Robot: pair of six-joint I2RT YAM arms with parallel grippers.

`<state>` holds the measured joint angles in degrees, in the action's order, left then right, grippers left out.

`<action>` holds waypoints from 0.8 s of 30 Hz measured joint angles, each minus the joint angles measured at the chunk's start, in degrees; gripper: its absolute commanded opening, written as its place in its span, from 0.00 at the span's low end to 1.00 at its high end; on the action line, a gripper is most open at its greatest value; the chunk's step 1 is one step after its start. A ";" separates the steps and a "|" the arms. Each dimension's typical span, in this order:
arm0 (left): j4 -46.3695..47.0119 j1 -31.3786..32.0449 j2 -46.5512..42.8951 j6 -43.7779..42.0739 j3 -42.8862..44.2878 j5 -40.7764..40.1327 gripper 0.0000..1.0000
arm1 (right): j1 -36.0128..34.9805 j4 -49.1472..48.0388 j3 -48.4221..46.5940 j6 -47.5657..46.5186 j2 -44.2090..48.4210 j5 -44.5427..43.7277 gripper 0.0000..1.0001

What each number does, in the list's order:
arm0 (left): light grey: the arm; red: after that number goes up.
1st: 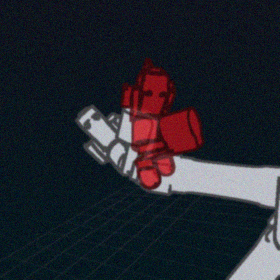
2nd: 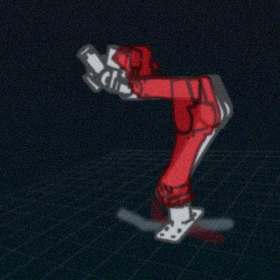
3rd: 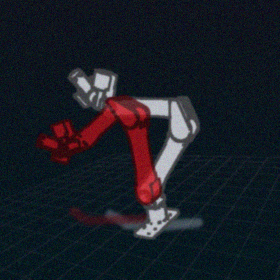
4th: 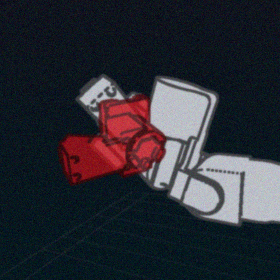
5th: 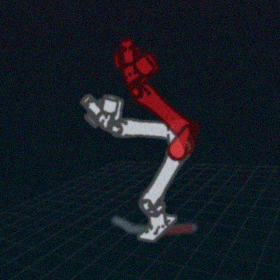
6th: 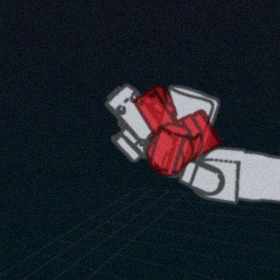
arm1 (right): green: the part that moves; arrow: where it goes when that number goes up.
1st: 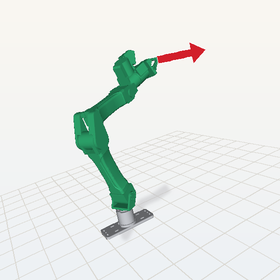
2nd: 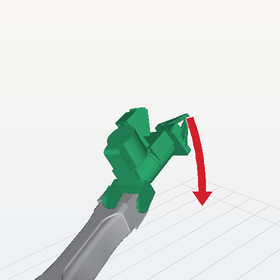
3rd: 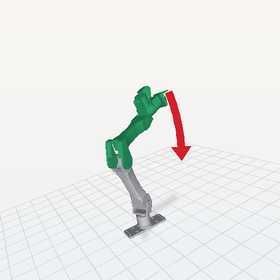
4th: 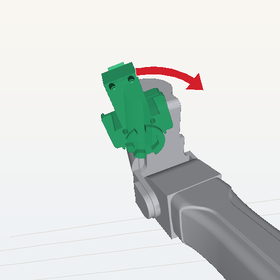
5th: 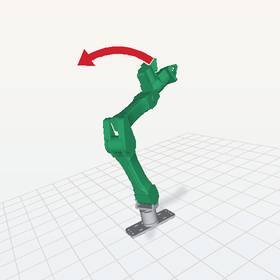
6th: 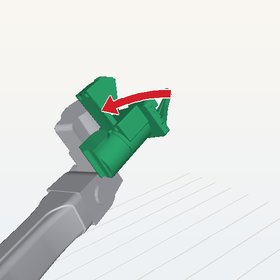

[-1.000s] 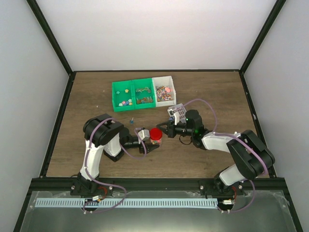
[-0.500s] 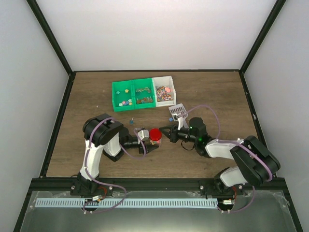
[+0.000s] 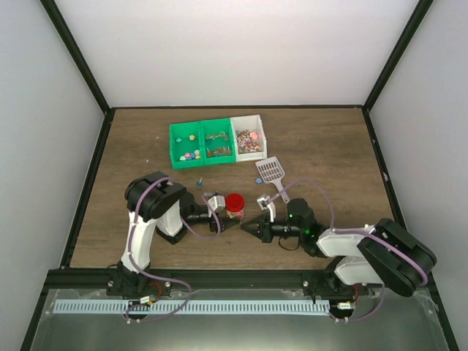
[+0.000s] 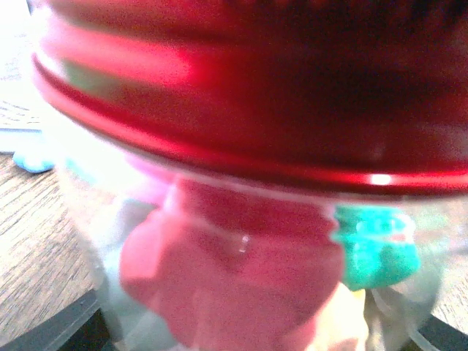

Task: Pack the candies
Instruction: Screw the bottle lid onto the packing bottle.

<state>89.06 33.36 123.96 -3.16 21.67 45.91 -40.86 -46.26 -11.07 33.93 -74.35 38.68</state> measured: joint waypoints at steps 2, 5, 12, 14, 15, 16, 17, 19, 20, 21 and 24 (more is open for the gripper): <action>0.00 0.00 0.00 -0.04 -0.02 0.00 0.44 | -0.55 1.79 1.22 0.22 1.14 0.90 0.01; 0.00 0.00 0.00 -0.11 -0.04 -0.07 0.44 | -0.55 4.81 1.68 0.46 4.39 -0.07 0.01; 0.00 0.04 0.00 -0.48 -0.15 -0.20 0.45 | 4.42 13.73 -1.68 -1.09 13.11 -3.78 0.26; 0.00 0.04 0.00 -0.52 -0.15 -0.22 0.45 | 5.88 16.15 -4.90 -1.99 12.55 -4.57 0.26; 0.00 0.04 0.00 -0.55 -0.15 -0.22 0.45 | 6.34 17.03 -6.58 -2.47 12.02 -4.94 0.26; 0.00 0.04 0.00 -0.57 -0.15 -0.22 0.45 | 6.58 17.66 -8.04 -2.99 11.30 -5.25 0.26; 0.00 0.04 0.00 -0.59 -0.15 -0.22 0.45 | 6.75 18.29 -9.73 -3.52 10.08 -5.40 0.26; 0.00 0.04 0.00 -0.70 -0.15 -0.22 0.45 | 6.95 19.34 -12.85 -4.55 6.84 -5.42 0.25; 0.00 0.04 0.02 -0.74 -0.15 -0.20 0.45 | 6.97 19.87 -14.08 -4.96 5.18 -5.38 0.23; 0.00 0.04 0.04 -0.81 -0.15 -0.22 0.45 | 6.97 20.35 -15.10 -5.31 3.61 -5.27 0.22; 0.00 0.04 0.11 -0.98 -0.13 -0.20 0.45 | 6.99 21.57 -17.51 -6.32 -0.81 -4.98 0.21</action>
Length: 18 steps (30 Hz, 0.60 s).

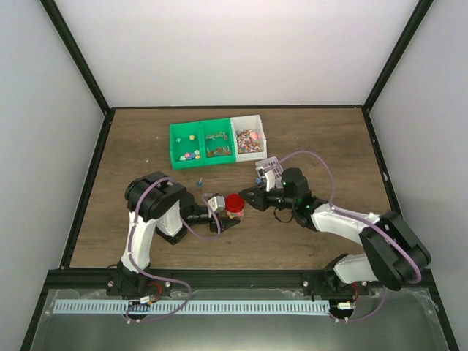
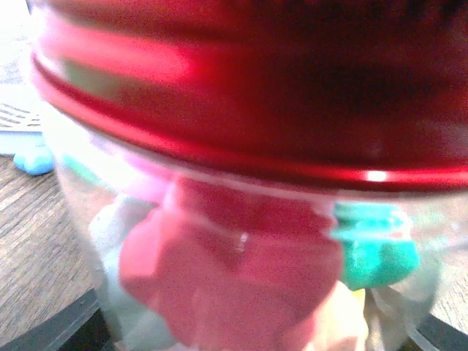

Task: Pack the candies
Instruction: Screw the bottle lid onto the packing bottle.

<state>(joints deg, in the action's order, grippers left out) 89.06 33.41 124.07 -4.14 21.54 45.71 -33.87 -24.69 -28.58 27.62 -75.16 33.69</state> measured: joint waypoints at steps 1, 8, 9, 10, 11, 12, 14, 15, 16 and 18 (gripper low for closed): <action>0.00 0.00 0.04 0.00 0.00 0.00 0.45 | 0.00 0.17 -0.63 -0.20 -1.29 0.15 0.21; 0.04 -0.13 0.46 -0.20 0.28 0.52 0.45 | 0.00 0.83 -3.19 -1.27 -6.12 1.95 0.13; 0.07 -0.15 0.55 -0.22 0.35 0.59 0.45 | 0.00 0.52 -3.34 -1.25 -6.49 2.27 0.12; 0.07 -0.20 0.63 -0.22 0.48 0.70 0.45 | 0.00 0.02 -3.43 -1.25 -6.88 2.45 0.10; 0.07 -0.26 0.68 -0.20 0.55 0.79 0.45 | 0.00 -0.48 -3.45 -1.22 -7.23 2.73 0.08; 0.07 -0.28 0.70 -0.17 0.61 0.79 0.45 | 0.07 -1.01 -3.52 -1.25 -7.56 3.04 0.08; 0.07 -0.35 0.74 -0.15 0.68 0.74 0.45 | 0.42 -2.27 -3.54 -1.22 -8.17 3.78 0.05; 0.07 -0.37 0.74 -0.15 0.72 0.72 0.45 | 0.48 -2.97 -3.54 -1.18 -8.48 4.04 0.04; 0.07 -0.37 0.76 -0.15 0.72 0.72 0.45 | 0.48 -3.63 -3.54 -1.20 -8.79 4.20 0.01; 0.07 -0.37 0.76 -0.17 0.74 0.72 0.45 | 0.63 -5.16 -3.52 -0.98 -9.49 4.57 0.01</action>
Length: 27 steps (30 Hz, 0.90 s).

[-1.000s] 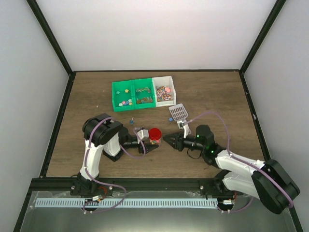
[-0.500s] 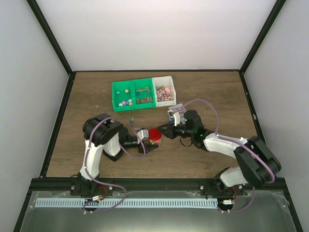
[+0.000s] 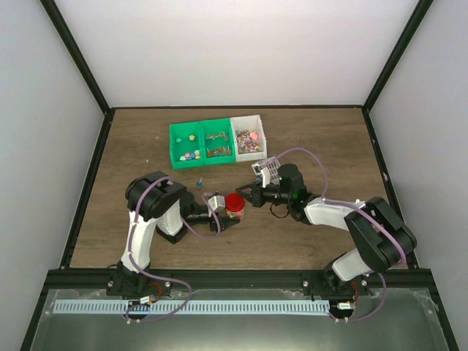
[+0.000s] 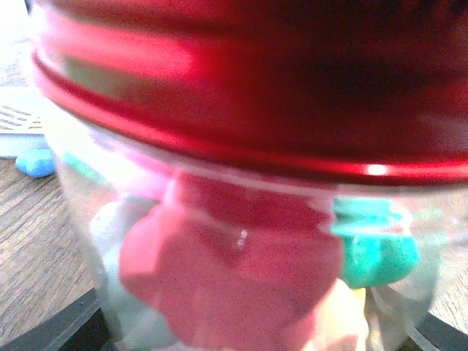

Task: Pack the candies
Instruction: Screw the bottle lid onto the packing bottle.

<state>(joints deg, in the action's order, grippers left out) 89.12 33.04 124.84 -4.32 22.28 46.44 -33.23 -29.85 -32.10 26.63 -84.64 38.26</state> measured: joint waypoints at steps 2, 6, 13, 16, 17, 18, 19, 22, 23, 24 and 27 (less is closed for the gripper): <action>0.00 0.00 0.00 0.00 -0.02 -0.04 0.44 | 0.13 -1.22 0.24 0.33 -0.50 0.37 0.01; 0.00 0.00 0.00 -0.02 0.00 -0.04 0.44 | 0.17 -3.61 1.42 1.09 -0.57 0.44 0.01; 0.00 -0.07 0.09 0.09 0.17 0.22 0.44 | -0.13 -7.98 4.48 1.95 0.39 -1.14 0.01; 0.02 -0.07 0.09 0.07 0.17 0.17 0.44 | -0.52 -9.88 5.70 2.58 0.70 -2.27 0.01; 0.02 -0.07 0.11 0.07 0.15 0.17 0.44 | -0.70 -10.49 6.03 2.67 0.74 -2.60 0.01; 0.02 -0.07 0.09 0.07 0.15 0.17 0.44 | -0.87 -11.10 6.36 2.80 0.76 -3.02 0.01; 0.02 -0.07 0.11 0.07 0.15 0.17 0.44 | -1.07 -11.85 6.71 2.97 0.76 -3.58 0.01; 0.02 -0.07 0.09 0.09 0.15 0.17 0.43 | -1.57 -13.64 7.67 3.45 0.83 -4.85 0.01; 0.02 -0.07 0.09 0.09 0.15 0.17 0.43 | -1.81 -14.36 8.15 3.74 0.96 -5.42 0.01; 0.02 -0.07 0.09 0.09 0.15 0.17 0.43 | -1.95 -14.97 8.63 3.98 1.16 -5.84 0.01; 0.02 -0.07 0.07 0.11 0.13 0.15 0.43 | -2.23 -16.61 10.38 4.50 2.16 -6.93 0.01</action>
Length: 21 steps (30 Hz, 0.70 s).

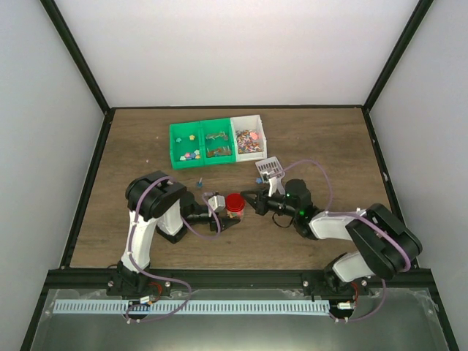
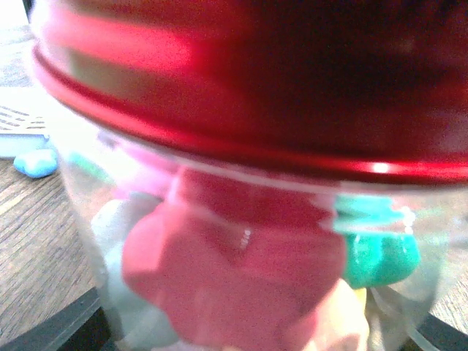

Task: Pack the candies
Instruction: Screw the bottle lid onto the packing bottle, then move the packing bottle to the center of the board.

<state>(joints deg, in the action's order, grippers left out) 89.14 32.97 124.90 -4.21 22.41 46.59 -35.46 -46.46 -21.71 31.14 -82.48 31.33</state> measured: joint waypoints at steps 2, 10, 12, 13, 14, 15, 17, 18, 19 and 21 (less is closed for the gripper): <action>0.00 0.00 -0.04 0.00 -0.02 -0.04 0.43 | -0.20 -1.03 1.36 0.55 0.85 -0.61 0.01; 0.00 0.00 -0.20 0.09 -0.22 -0.20 0.43 | -1.90 -5.60 4.24 2.60 1.42 -3.72 0.01; 0.00 -0.04 -0.22 0.09 -0.28 -0.13 0.43 | -2.69 -6.75 4.87 3.17 1.44 -5.16 0.01; 0.00 -0.07 -0.22 0.09 -0.31 -0.09 0.43 | -2.97 -7.15 5.09 3.37 1.44 -5.70 0.01; 0.00 -0.09 -0.22 0.09 -0.33 0.00 0.43 | -3.23 -7.52 5.33 3.52 1.51 -6.21 0.01; 0.00 -0.13 -0.22 0.09 -0.35 0.04 0.43 | -3.52 -7.85 5.68 3.74 1.70 -6.69 0.01; 0.02 -0.22 -0.22 0.31 -0.35 0.09 0.43 | -3.98 -8.13 6.60 4.15 2.60 -7.23 0.01; 0.00 -0.28 -0.26 0.55 -0.37 0.07 0.43 | -4.31 -8.22 7.17 4.37 3.23 -7.28 0.01; 0.02 -0.44 -0.33 1.01 -0.39 -0.04 0.43 | -4.76 -8.24 7.82 4.55 4.04 -6.78 0.01; -0.02 -0.74 -0.24 1.64 0.07 -2.21 0.43 | -7.58 -6.38 9.46 4.90 5.40 -2.27 0.01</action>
<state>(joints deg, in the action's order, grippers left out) 89.12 32.23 124.66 -2.57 22.48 44.38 -43.05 -52.84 -12.25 36.03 -77.08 29.06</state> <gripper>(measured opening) 0.682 0.010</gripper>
